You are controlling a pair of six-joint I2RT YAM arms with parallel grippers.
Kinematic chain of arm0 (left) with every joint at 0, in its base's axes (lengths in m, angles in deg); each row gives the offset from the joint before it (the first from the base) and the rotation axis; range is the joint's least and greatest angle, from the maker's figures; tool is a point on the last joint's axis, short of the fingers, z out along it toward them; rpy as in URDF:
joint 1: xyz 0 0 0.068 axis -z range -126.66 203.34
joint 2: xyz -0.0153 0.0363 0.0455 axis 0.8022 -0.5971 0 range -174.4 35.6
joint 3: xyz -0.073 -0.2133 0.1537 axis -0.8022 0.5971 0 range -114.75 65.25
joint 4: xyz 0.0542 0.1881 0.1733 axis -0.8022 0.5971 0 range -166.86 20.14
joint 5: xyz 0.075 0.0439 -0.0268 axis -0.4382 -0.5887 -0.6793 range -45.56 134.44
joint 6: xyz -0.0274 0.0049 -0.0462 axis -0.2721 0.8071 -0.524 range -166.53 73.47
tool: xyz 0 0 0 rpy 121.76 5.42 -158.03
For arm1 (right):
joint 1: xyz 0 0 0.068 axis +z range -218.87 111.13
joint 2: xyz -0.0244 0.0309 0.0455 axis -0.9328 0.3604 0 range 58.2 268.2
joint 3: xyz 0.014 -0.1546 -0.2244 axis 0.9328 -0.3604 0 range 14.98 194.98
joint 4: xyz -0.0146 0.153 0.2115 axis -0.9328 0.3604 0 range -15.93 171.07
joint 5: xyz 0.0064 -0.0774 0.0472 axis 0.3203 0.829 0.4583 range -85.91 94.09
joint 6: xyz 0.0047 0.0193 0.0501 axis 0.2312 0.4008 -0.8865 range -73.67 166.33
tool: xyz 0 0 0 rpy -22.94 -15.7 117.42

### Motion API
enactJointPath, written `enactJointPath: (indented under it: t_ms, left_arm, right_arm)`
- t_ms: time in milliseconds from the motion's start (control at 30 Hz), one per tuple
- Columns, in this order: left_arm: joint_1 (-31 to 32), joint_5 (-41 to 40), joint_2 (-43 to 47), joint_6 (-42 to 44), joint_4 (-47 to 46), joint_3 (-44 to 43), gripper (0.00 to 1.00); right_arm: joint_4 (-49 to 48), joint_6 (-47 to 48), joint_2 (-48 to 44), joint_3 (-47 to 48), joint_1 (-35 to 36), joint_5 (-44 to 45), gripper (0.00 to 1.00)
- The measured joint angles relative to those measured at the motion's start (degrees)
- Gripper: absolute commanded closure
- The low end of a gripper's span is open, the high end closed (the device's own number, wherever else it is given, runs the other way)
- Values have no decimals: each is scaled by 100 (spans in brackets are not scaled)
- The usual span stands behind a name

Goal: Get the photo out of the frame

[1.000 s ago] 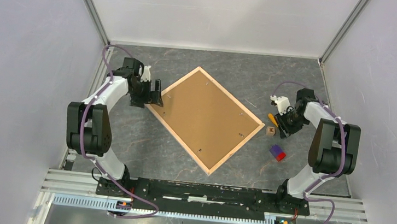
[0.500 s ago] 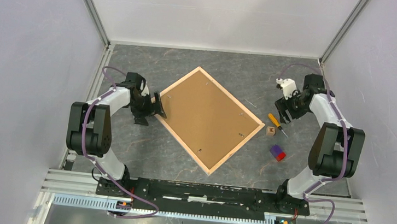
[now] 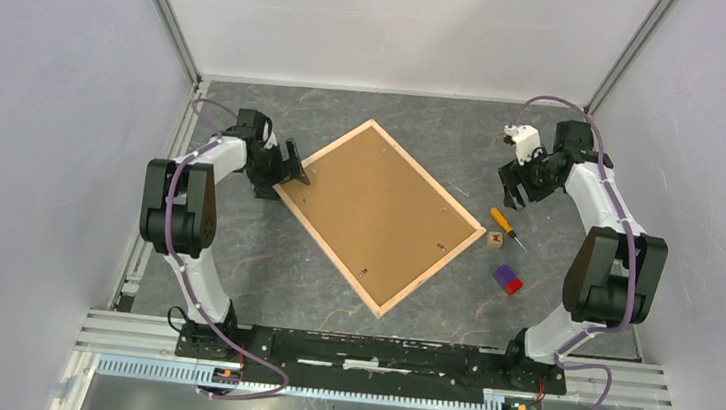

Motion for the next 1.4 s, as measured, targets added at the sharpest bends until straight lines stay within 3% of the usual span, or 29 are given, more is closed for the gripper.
enactJointPath:
  t_ms: [200,367,500,567,633,733,833,933,1067,1400]
  left_arm:
    - [-13,37,-883,-24,-258,-1150,0]
    - [-13,66,-1845,-72,-404,-2618,0]
    - [-13,83,-1967,546,-251,-3342,0]
    - [11,138,-1779,1132,-136,-3434,0]
    - [111,157,-1355,1921,208,-3296,0]
    - [597,140,-361,2837,514,-2549,0]
    - [1729,136,1043,3539,553,-1169,0]
    - [2940,199,1486,3729,529,-584,0]
    - [4100,66,1491,3748,378,7,0]
    - [5394,-372,382,3633,-476,-20,0]
  right_arm:
    - [-44,-195,0,0,275,-103,18]
    - [-133,-404,70,120,682,-181,18]
    - [-232,-511,208,514,1019,-190,16]
    - [-391,-586,210,656,1139,-205,9]
    - [-634,-691,195,708,1165,-188,2]
    - [-1045,-894,103,625,1141,-35,2]
    - [-1572,-1259,-184,339,1123,216,2]
    - [-1945,-1637,-420,216,1104,400,2]
    - [-2144,-1921,-433,304,1040,212,2]
    - [-2168,-2234,-402,289,938,107,2]
